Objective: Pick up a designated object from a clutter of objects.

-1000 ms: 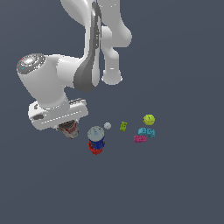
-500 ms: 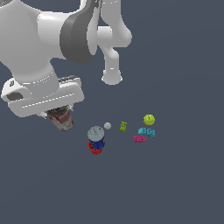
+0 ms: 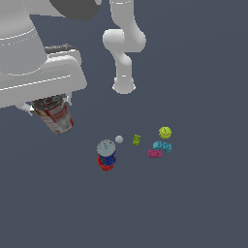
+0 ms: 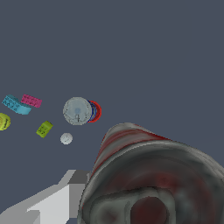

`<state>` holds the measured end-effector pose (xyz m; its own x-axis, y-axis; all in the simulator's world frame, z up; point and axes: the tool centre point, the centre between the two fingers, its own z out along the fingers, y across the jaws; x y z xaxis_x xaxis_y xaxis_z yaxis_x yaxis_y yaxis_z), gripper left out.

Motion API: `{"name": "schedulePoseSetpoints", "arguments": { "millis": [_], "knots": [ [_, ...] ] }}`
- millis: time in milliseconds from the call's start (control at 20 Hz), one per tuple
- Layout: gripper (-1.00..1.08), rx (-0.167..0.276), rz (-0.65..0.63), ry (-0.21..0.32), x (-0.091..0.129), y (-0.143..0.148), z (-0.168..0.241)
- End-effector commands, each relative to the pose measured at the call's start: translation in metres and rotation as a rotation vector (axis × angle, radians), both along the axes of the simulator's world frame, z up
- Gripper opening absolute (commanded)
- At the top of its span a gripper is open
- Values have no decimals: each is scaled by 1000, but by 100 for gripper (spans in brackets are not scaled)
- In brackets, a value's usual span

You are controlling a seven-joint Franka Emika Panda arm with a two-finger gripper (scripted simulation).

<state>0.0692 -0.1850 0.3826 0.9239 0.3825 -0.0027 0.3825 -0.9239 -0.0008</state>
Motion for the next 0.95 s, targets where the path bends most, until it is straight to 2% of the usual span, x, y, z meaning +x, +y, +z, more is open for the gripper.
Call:
{"name": "schedulePoseSetpoints", "arguments": {
  "millis": [0,400,900],
  "knots": [
    [-100,-1,0,-3,4,1,21],
    [-100,0,1,-3,12,3,58],
    [-100,0,1,-3,16,3,72]
  ]
}}
